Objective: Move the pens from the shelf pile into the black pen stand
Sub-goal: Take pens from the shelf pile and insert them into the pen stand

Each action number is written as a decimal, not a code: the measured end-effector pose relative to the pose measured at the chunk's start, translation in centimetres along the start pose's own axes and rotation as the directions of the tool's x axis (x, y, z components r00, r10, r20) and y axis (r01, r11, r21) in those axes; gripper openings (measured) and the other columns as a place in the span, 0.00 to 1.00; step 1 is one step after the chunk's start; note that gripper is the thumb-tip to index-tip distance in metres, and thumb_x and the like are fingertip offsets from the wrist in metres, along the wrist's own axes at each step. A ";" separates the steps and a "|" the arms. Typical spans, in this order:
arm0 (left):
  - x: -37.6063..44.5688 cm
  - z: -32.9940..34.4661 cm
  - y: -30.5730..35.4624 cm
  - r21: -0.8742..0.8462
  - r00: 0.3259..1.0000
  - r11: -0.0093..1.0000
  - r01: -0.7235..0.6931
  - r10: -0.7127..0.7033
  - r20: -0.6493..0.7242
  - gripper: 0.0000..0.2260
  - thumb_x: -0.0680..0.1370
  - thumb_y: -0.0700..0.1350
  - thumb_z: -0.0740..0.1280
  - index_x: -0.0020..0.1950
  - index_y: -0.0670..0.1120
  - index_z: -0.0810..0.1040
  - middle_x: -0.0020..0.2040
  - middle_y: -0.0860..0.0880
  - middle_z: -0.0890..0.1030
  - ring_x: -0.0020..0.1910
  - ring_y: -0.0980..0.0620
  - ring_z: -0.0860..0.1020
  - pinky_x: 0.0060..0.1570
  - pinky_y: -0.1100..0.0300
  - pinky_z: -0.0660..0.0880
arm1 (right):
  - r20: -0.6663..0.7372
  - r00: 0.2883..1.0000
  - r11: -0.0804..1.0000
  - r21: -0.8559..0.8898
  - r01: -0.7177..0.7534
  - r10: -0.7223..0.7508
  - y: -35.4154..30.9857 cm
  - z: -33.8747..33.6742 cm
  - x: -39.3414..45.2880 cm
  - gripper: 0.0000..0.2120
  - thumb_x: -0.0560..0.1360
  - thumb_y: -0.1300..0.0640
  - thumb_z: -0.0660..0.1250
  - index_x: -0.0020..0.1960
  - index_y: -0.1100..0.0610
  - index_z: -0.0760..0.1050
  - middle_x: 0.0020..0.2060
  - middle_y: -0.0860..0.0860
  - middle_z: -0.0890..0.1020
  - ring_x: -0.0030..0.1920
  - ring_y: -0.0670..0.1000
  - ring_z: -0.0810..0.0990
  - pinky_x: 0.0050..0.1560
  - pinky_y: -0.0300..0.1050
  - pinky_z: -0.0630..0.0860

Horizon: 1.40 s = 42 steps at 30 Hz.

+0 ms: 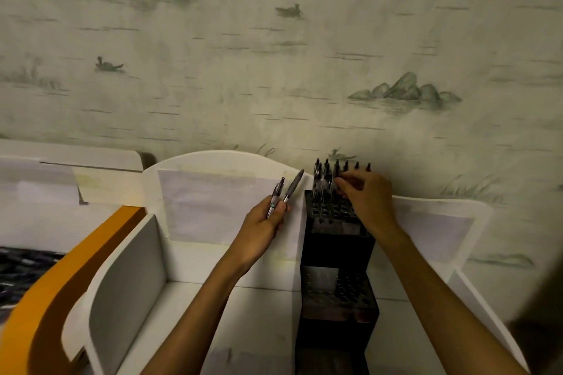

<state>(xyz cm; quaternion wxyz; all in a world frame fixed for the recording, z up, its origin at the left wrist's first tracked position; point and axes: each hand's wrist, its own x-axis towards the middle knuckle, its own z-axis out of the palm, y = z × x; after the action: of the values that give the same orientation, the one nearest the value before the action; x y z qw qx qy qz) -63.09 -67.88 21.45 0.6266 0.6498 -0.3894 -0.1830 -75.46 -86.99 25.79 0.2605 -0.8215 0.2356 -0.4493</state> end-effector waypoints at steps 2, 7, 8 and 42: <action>0.0 0.1 0.1 0.011 1.000 1.000 -0.022 0.022 -0.003 0.11 0.84 0.54 0.59 0.52 0.53 0.79 0.36 0.52 0.76 0.33 0.60 0.72 0.33 0.68 0.68 | 0.010 1.000 1.000 -0.011 -0.004 0.004 -0.1 -0.1 0.0 0.09 0.74 0.55 0.73 0.52 0.57 0.84 0.42 0.50 0.86 0.41 0.47 0.83 0.51 0.48 0.82; -0.1 0.3 0.4 0.026 0.998 0.998 -0.056 0.055 0.031 0.07 0.83 0.53 0.62 0.50 0.53 0.78 0.36 0.55 0.76 0.33 0.61 0.72 0.36 0.66 0.70 | -0.069 0.998 0.999 -0.044 -0.009 0.006 -0.8 -0.7 -0.4 0.08 0.74 0.53 0.73 0.50 0.56 0.83 0.41 0.47 0.84 0.38 0.40 0.80 0.43 0.28 0.74; 0.0 0.4 0.4 0.028 0.998 0.998 -0.058 0.057 0.028 0.07 0.82 0.53 0.62 0.50 0.52 0.78 0.36 0.56 0.76 0.33 0.61 0.73 0.37 0.65 0.71 | -0.103 0.995 0.999 -0.034 0.000 -0.004 -1.1 -0.9 -0.5 0.07 0.74 0.54 0.73 0.49 0.56 0.83 0.40 0.47 0.84 0.37 0.39 0.79 0.41 0.26 0.73; 0.6 1.3 0.2 0.248 0.994 0.963 -0.107 0.104 0.024 0.08 0.84 0.47 0.60 0.49 0.46 0.75 0.43 0.45 0.80 0.42 0.48 0.77 0.45 0.59 0.73 | -0.003 0.946 0.721 0.649 -0.244 0.323 -5.6 -3.7 1.6 0.04 0.79 0.61 0.64 0.50 0.61 0.77 0.39 0.57 0.84 0.35 0.55 0.85 0.37 0.47 0.83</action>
<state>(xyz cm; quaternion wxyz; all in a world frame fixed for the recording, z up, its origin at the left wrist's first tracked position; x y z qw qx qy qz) -63.72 -69.12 21.62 0.5470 0.7005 -0.4468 -0.1025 -76.98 -84.58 32.08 0.5763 -0.6095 0.2056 -0.5041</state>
